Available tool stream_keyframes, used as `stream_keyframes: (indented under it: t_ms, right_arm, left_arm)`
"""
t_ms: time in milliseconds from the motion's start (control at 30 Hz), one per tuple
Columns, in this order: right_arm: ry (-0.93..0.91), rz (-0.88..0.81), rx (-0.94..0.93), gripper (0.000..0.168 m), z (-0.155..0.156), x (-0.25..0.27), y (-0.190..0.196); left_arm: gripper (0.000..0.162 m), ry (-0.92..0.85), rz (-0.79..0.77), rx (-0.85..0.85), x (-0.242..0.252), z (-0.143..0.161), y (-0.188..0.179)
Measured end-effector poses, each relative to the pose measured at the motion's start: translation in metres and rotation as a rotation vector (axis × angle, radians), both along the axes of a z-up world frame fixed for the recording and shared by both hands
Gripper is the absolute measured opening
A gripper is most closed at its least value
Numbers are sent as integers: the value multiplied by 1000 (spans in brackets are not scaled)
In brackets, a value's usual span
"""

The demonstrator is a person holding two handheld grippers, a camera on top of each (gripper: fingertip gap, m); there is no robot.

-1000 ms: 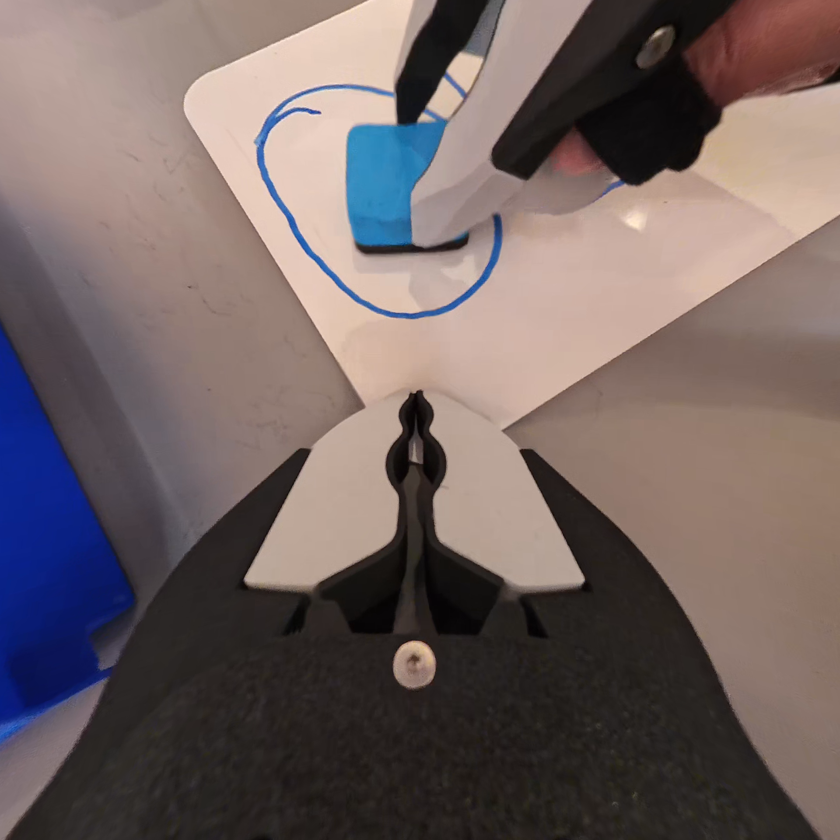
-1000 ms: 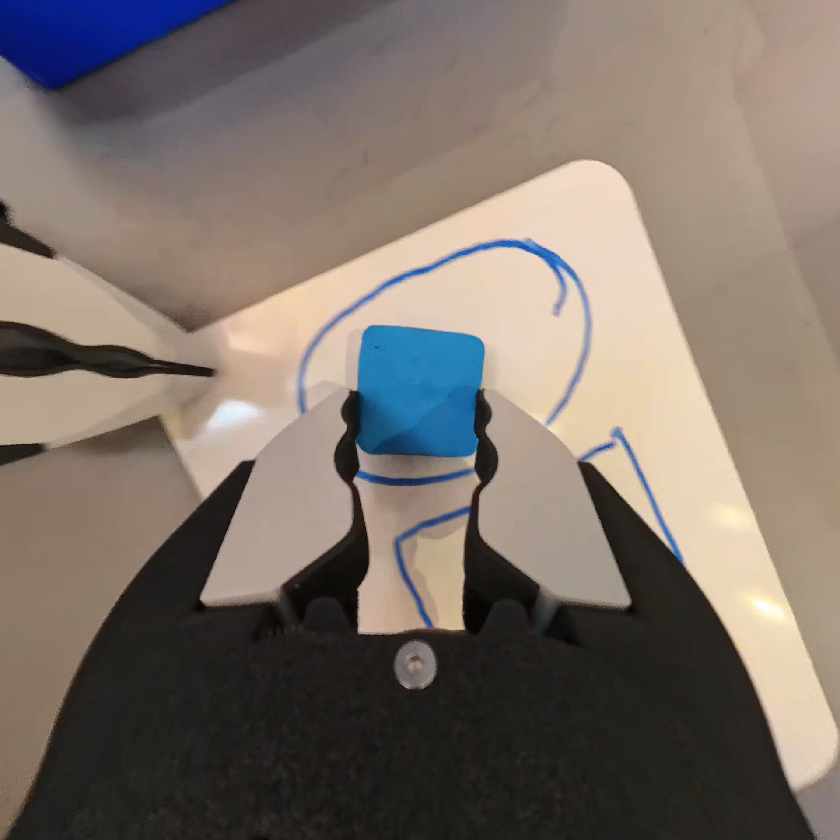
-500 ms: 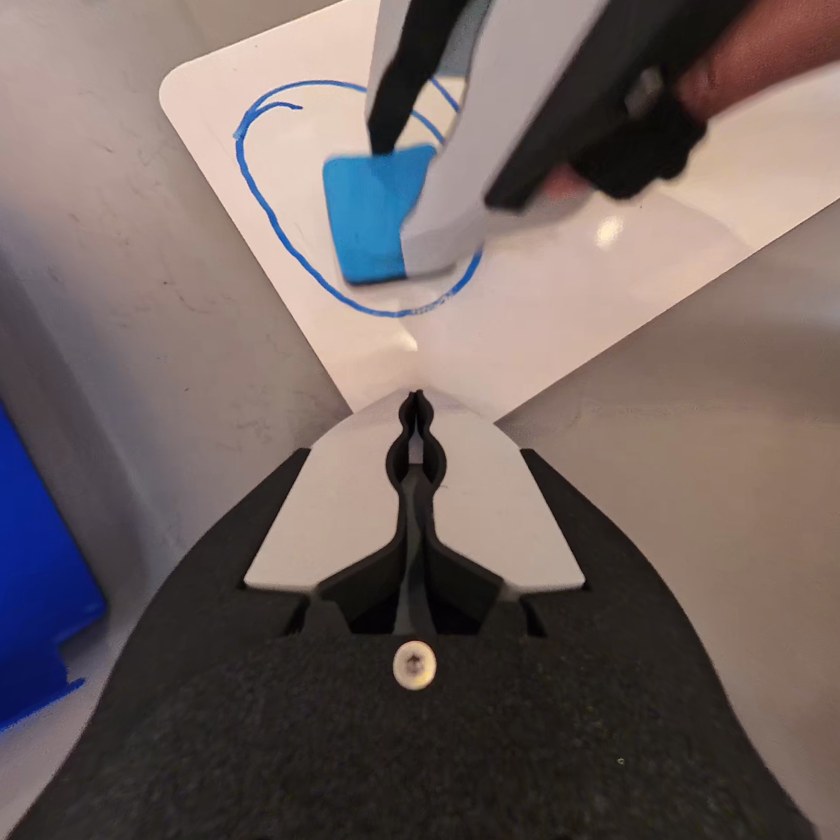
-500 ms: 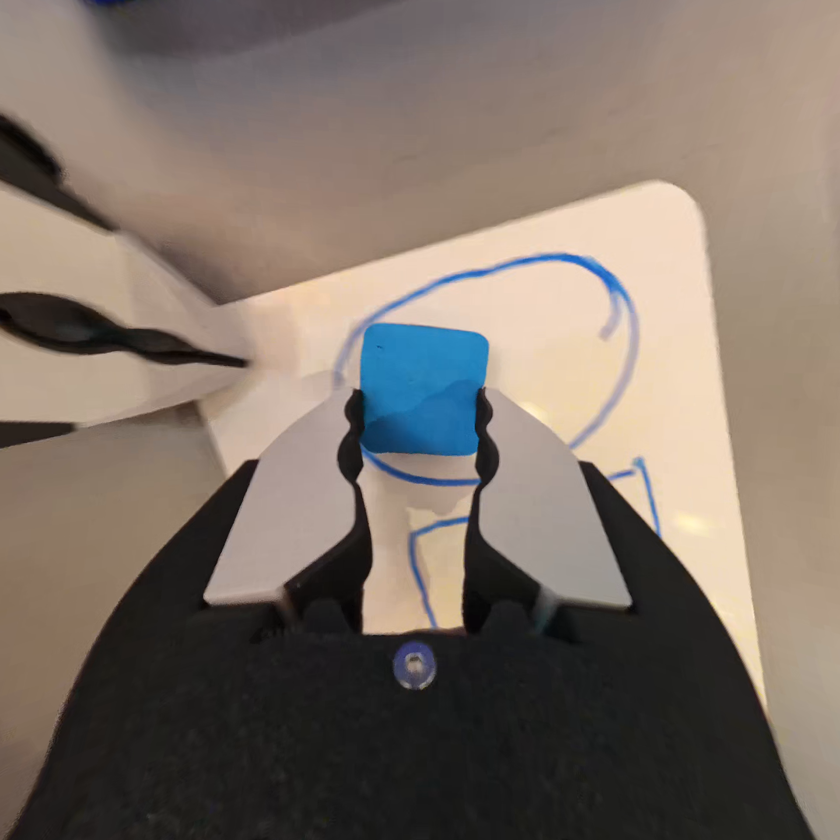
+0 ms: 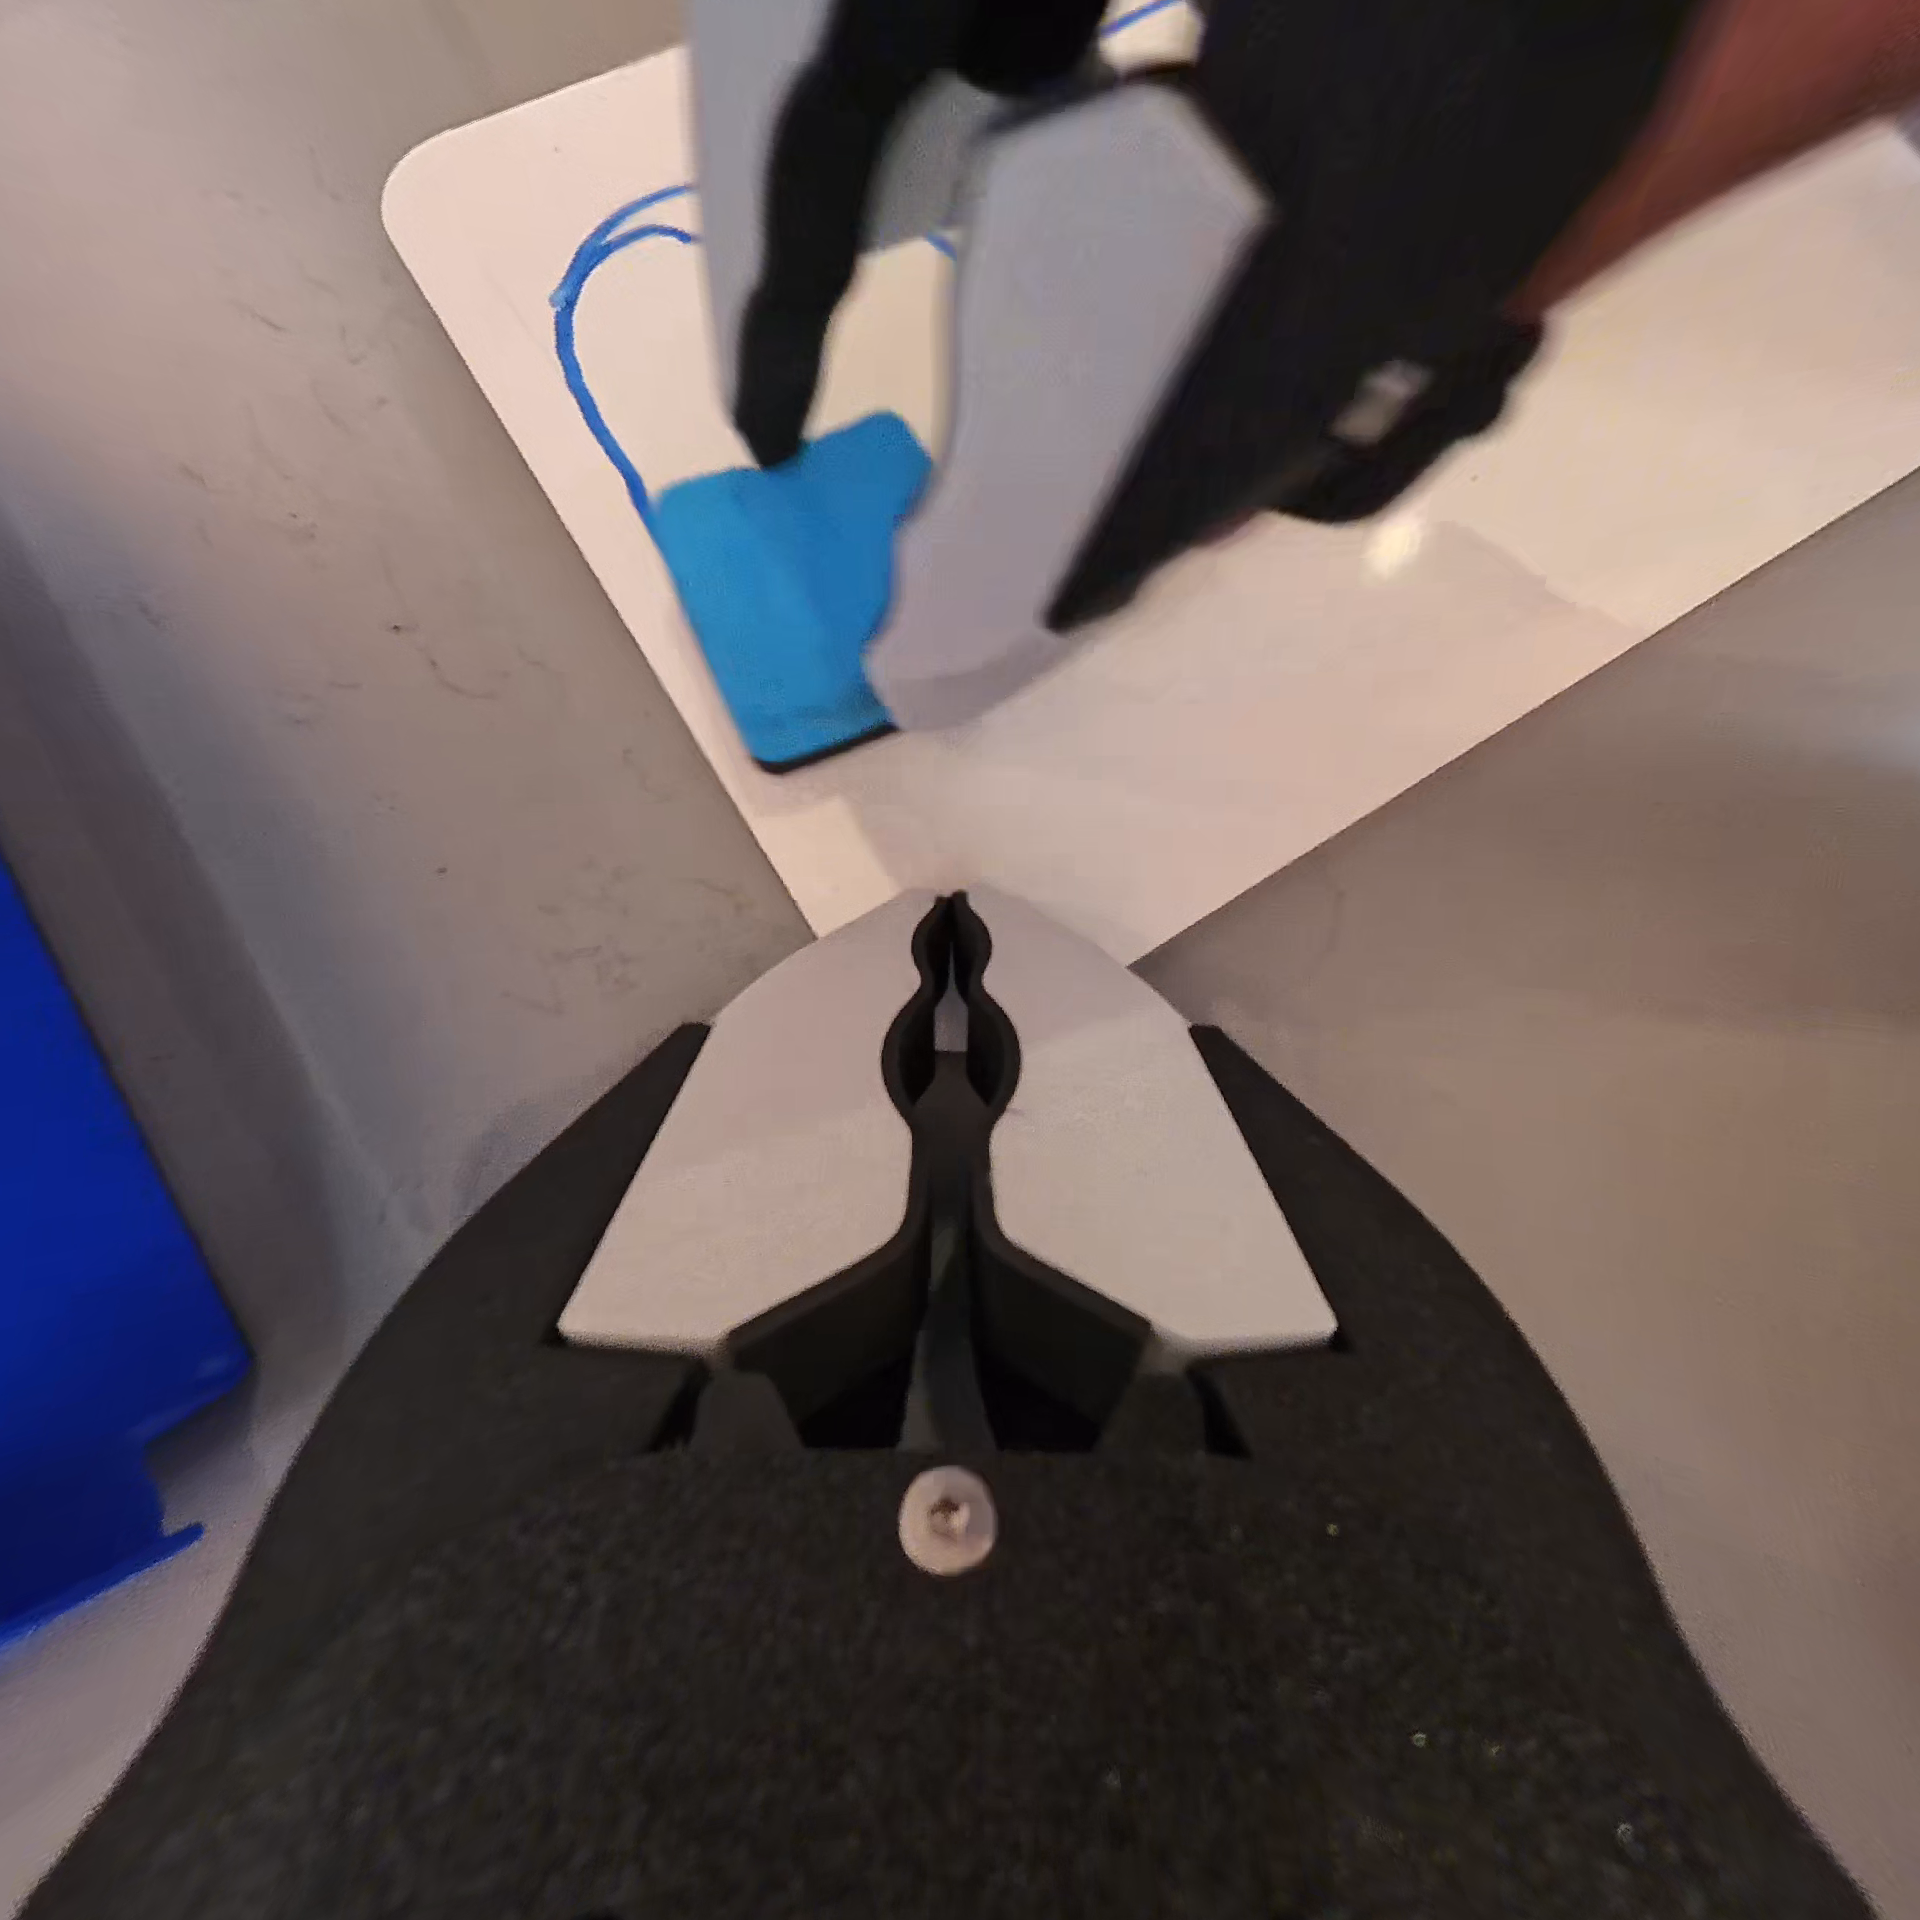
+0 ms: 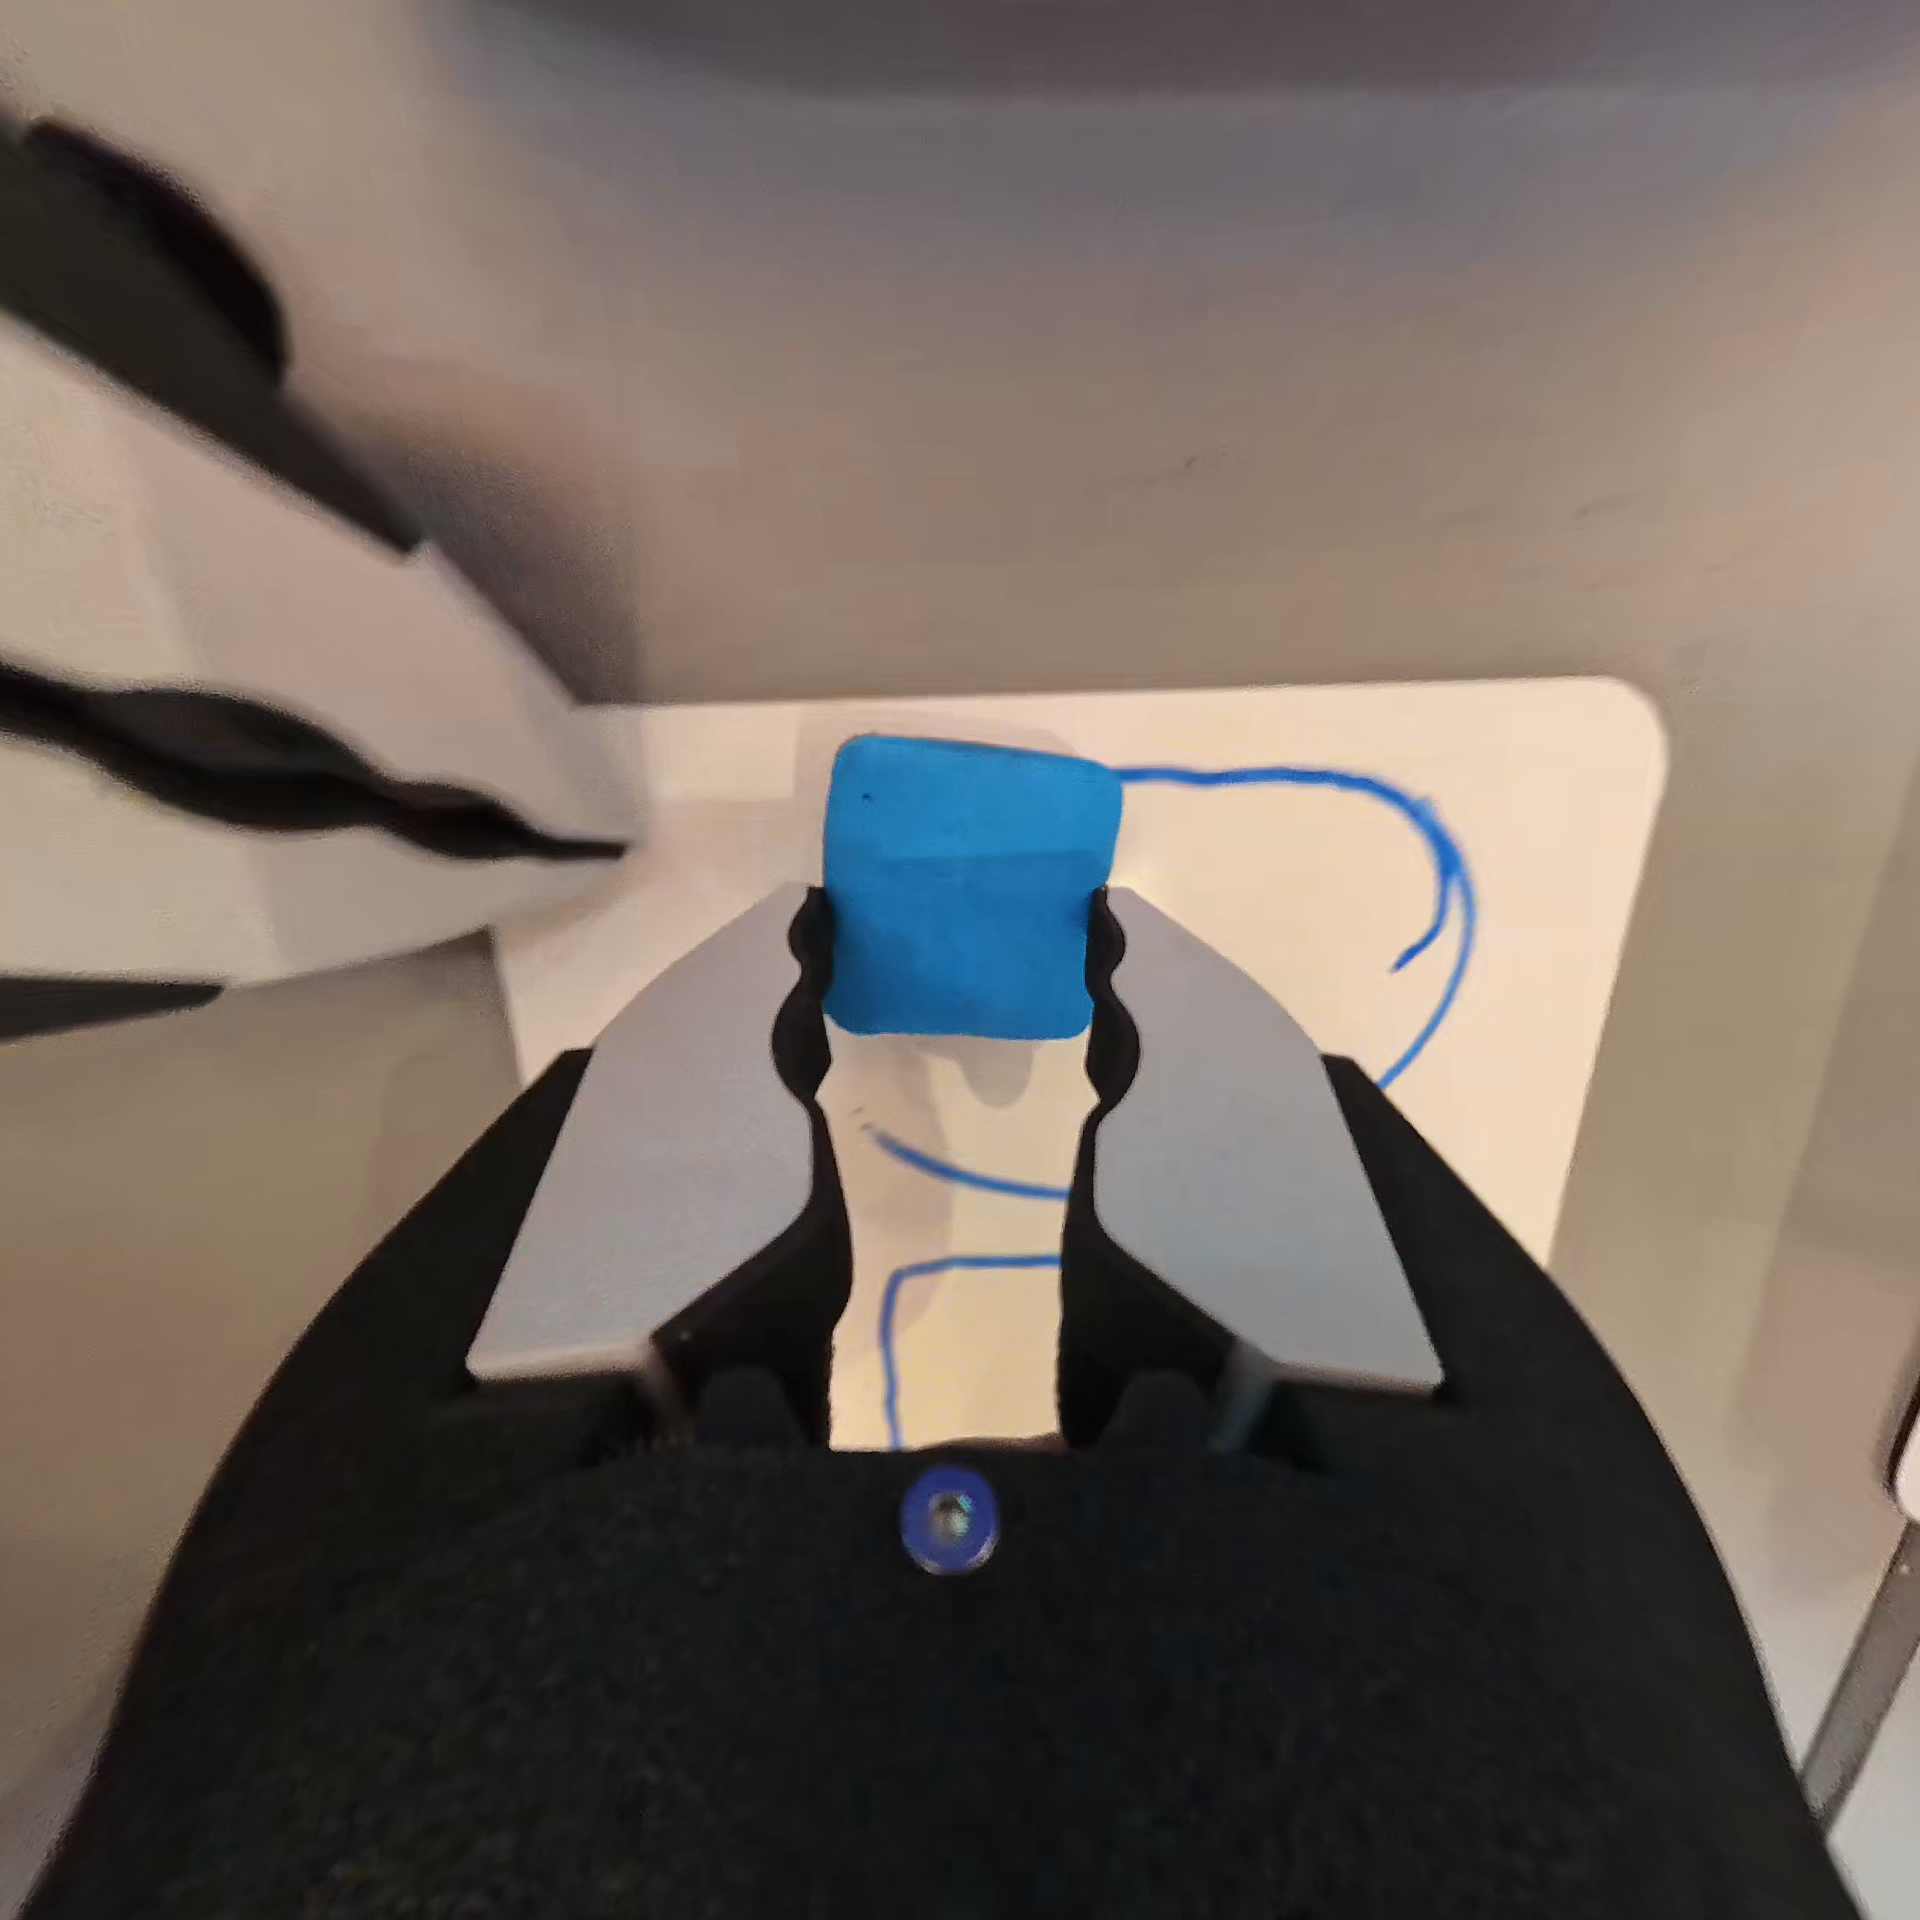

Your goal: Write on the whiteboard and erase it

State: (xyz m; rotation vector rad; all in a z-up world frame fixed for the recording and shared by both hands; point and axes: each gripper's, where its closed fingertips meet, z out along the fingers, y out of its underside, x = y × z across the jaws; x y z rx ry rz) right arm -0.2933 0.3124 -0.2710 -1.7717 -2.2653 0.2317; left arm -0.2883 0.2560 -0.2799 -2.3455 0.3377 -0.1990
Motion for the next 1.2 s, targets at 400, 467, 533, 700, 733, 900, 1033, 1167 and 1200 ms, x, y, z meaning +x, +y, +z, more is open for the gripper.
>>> stream_keyframes:
  t_ms: [400,467,533,700,733,900,1033,1167,1200]
  right_arm:
    - [-87,92,15,47,0,-9,17]
    - [-76,10,27,47,0,-23,58]
    - [-94,-107,13,47,0,-20,103]
    - [-133,-22,18,47,0,12,71]
    - [-128,21,29,47,0,7,55]
    - [-95,-92,8,47,0,-20,95]
    - [-141,-141,-10,47,0,18,107]
    - [-104,9,8,47,0,-22,48]
    - [-106,-8,6,47,0,-26,54]
  left_arm:
    - [0,-10,-10,-1,1,0,1]
    - [0,-4,-12,0,2,0,0]
    - [0,1,-11,2,2,0,1]
    - [0,-11,-20,-1,3,0,1]
    - [0,-13,-19,-2,3,0,1]
    - [0,19,-23,6,4,0,2]
    - [0,34,-25,12,5,0,2]
    - [0,27,-24,9,4,0,2]
    - [0,29,-24,9,5,0,2]
